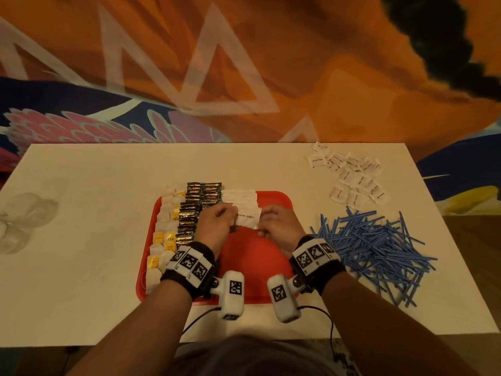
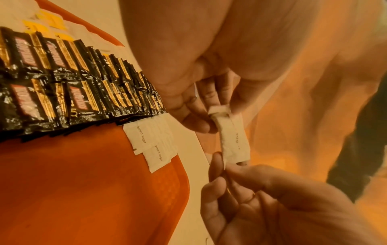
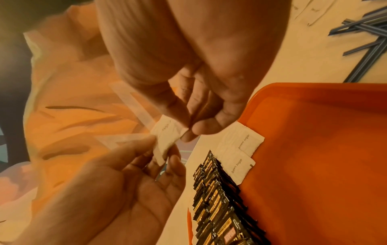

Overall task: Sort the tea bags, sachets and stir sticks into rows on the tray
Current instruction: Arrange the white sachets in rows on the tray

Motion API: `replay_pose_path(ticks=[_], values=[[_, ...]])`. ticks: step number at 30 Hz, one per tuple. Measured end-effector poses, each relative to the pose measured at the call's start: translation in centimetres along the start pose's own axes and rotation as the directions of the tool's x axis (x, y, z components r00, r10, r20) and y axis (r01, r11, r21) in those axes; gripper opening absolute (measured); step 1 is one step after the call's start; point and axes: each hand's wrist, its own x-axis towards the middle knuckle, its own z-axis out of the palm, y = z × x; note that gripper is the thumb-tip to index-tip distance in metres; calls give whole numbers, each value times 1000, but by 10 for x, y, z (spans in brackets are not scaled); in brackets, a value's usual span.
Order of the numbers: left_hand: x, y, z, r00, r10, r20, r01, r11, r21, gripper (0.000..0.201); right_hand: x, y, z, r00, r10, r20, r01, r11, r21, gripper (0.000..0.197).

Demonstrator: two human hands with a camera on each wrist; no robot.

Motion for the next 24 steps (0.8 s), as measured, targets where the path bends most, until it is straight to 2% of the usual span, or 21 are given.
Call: replay_pose_path(ticks=[3,7,11,13,15,18,21,24], values=[[-1,-3,0,1000,21,-5,-21,999,29,16,-1,2,3,1000,-28,-11,28,997,65,23],[-4,-5,0,997,68,-31,-67,998,9,13,-4,6,8,980,-169,-105,171,985,13,20],[-8,-7,-3,979,199,-47,-196,979,63,15,-5,7,9,957,-220,-190,219,975,-27,24],[-10,-8,-4,956,293,-23,-287,947,143,17,-4,8,10,956,-218,-198,213,976,-47,28],[-11,-10,-5,944,328,21,-327,929,175,18,-3,9,11,957,-219,-190,209,975,-70,31],[-11,-12,-8,952,287,103,-302,937,175,22,0,8,10,961,-210,-179,202,977,-65,29],[-7,-11,-11,954,273,121,-293,933,207,30,2,11,8,975,-173,-141,181,982,44,25],[-1,-12,-14,963,246,115,-266,938,221,33,7,16,4,997,-42,-58,48,993,107,32]])
